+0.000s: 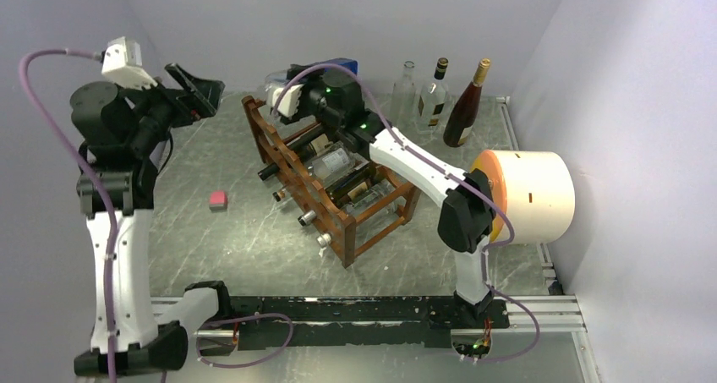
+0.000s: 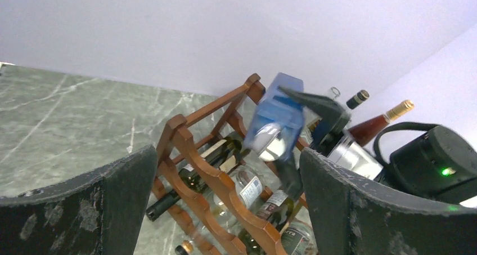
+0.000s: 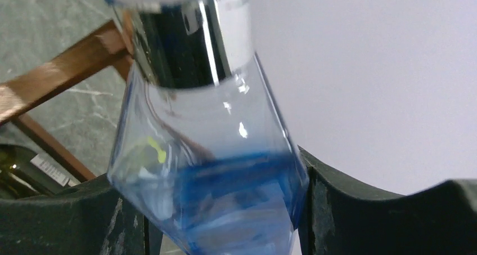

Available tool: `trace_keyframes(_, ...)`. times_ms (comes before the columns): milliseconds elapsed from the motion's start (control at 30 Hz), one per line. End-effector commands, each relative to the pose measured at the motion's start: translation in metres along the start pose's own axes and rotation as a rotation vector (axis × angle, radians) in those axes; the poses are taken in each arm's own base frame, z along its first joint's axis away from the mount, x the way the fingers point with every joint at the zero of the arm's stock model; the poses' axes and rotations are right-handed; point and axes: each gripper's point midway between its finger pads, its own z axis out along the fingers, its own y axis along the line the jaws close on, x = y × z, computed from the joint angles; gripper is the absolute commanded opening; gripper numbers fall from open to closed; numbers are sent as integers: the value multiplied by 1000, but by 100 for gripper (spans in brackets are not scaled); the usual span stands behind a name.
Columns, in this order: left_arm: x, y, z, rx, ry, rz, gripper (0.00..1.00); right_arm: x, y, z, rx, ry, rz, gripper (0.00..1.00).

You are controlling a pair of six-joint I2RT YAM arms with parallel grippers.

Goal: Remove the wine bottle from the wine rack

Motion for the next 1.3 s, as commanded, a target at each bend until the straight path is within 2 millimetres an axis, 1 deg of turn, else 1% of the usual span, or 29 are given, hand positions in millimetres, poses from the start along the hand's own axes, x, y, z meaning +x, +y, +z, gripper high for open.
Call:
trace_keyframes(0,17,25,-17,-127,-12,-17,100,-25,-116,-50,387,-85,159,0)
trace_keyframes(33,26,26,-19,-122,3,-28,99,-22,-127,-59,432,-87,187,0)
trace_keyframes(67,41,28,-19,-115,35,-41,96,-18,-140,-69,478,-94,221,0)
trace_keyframes(100,47,26,-22,-101,49,-49,95,-14,-149,-78,512,-104,260,0)
trace_keyframes(133,64,30,-22,-101,89,-64,93,-11,-162,-92,557,-127,314,0)
trace_keyframes(200,87,36,-26,-109,143,-86,93,3,-176,-112,605,-148,403,0)
trace_keyframes(267,109,42,-31,-115,187,-101,94,19,-186,-131,647,-144,461,0)
trace_keyframes(300,118,43,-33,-111,206,-108,95,24,-189,-138,664,-146,486,0)
trace_keyframes(400,143,45,-39,-98,256,-131,95,44,-194,-154,674,-131,561,0)
trace_keyframes(467,154,47,-41,-93,275,-149,95,52,-196,-162,688,-109,599,0)
trace_keyframes(500,159,47,-42,-92,280,-156,95,65,-199,-171,697,-89,622,0)
trace_keyframes(533,162,47,-43,-89,286,-160,95,72,-199,-176,696,-77,655,0)
trace_keyframes(633,170,50,-43,-90,300,-166,95,88,-192,-191,702,-37,738,0)
trace_keyframes(733,174,51,-42,-84,316,-164,96,91,-182,-215,741,-30,755,0)
trace_keyframes(800,179,49,-40,-63,332,-158,96,97,-176,-229,766,-10,785,0)
trace_keyframes(867,185,46,-39,-23,349,-153,96,105,-169,-242,788,17,815,0)
trace_keyframes(1000,195,28,-39,128,367,-138,97,118,-151,-266,842,51,832,0)
trace_keyframes(1067,199,20,-42,187,364,-129,97,126,-143,-274,864,77,840,0)
trace_keyframes(1133,202,17,-44,216,360,-120,98,137,-132,-280,891,114,856,0)
trace_keyframes(1167,205,18,-45,219,361,-114,98,141,-131,-285,911,123,863,0)
trace_keyframes(1267,211,17,-49,243,364,-90,99,159,-118,-297,971,162,886,0)
